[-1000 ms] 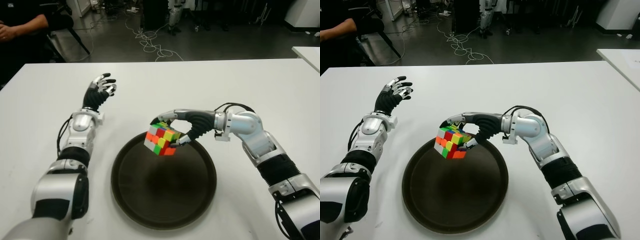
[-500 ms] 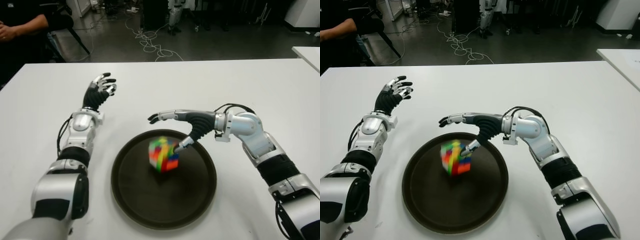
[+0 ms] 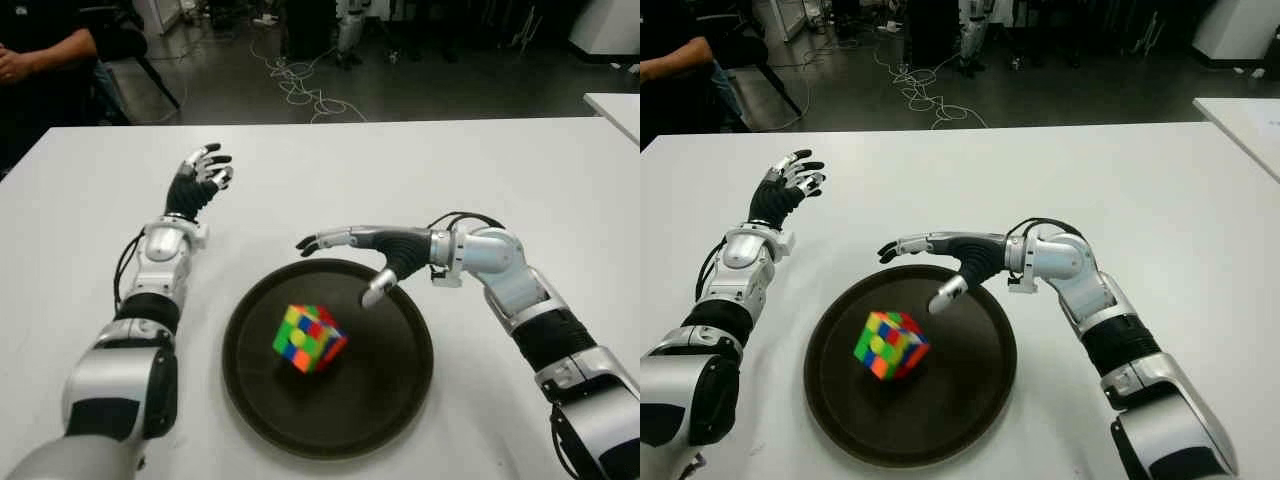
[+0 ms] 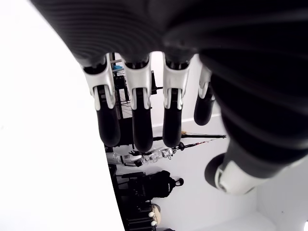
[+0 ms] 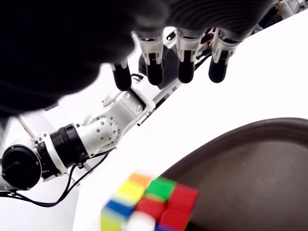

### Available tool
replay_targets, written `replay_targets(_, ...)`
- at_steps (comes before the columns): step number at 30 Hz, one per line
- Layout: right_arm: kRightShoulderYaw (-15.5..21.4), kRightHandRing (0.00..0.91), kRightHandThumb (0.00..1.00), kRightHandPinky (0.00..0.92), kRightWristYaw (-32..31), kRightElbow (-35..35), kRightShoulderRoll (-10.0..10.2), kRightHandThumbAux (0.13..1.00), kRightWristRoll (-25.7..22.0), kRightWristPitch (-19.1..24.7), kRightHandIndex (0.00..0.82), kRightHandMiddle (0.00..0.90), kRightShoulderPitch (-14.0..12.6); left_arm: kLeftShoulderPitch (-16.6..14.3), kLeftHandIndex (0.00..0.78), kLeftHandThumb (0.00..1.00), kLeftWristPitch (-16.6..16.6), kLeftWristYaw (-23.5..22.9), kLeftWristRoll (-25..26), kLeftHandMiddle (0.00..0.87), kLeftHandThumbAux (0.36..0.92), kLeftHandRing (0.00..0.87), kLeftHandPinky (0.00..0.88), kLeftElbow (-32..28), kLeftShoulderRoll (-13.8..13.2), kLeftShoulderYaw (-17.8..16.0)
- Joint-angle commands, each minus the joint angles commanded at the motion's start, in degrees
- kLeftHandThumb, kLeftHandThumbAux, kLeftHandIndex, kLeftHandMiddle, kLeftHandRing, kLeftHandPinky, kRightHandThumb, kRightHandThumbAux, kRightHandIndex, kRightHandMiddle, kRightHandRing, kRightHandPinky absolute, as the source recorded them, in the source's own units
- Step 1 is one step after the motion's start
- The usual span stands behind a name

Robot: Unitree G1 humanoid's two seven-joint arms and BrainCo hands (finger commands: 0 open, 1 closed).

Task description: Pick up the Rubik's Cube and put it in the plate

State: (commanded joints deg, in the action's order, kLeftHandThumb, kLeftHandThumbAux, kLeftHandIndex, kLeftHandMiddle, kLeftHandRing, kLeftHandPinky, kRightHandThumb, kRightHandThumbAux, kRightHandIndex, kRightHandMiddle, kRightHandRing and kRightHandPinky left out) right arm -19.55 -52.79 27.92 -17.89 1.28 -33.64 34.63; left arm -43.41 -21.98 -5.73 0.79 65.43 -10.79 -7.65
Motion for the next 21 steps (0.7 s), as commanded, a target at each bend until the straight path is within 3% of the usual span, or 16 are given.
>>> replay_targets(21,0.33,0.000,0.159,0.000,-5.30,2.16,0.04,0.181,-2.60,0.08,0.000,0.000,1.34,0.00,0.170,0.186,0.26,0.10,0.43,0.255,0.689,0.254,0.287,-0.25,0.20,-0.31)
